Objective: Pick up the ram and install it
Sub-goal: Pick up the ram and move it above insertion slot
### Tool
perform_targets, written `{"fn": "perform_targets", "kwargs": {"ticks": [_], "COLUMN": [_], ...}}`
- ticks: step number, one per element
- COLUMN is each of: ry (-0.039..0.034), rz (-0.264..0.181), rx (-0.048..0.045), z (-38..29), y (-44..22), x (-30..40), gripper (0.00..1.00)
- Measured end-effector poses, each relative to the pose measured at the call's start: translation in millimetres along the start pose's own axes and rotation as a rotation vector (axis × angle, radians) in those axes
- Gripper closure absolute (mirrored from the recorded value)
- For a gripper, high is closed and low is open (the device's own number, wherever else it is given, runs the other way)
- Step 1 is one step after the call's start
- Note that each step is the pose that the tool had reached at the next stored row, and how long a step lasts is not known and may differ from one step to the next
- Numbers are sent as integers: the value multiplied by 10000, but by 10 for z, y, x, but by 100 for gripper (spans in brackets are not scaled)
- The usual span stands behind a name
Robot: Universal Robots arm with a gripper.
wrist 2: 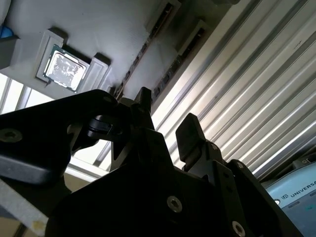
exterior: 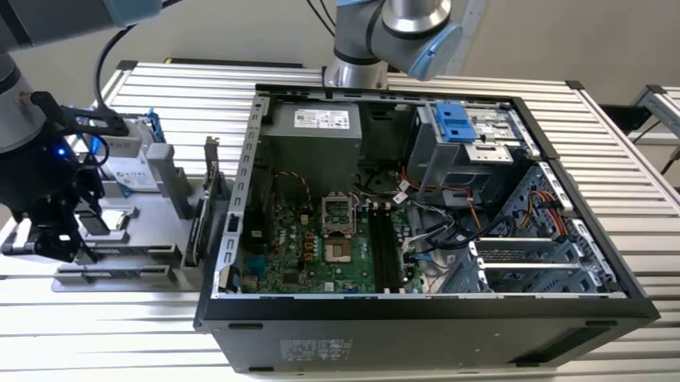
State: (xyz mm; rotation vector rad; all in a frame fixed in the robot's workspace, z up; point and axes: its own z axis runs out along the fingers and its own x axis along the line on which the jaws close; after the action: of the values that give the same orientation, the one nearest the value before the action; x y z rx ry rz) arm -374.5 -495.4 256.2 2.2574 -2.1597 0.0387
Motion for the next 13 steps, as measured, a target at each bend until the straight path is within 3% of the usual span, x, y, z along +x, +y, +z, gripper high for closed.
{"fn": "perform_targets", "kwargs": {"ticks": [13], "ry": [24], "rz": [0], "rx": [-2], "z": [126], "y": [1], "x": [-4], "gripper": [0]}}
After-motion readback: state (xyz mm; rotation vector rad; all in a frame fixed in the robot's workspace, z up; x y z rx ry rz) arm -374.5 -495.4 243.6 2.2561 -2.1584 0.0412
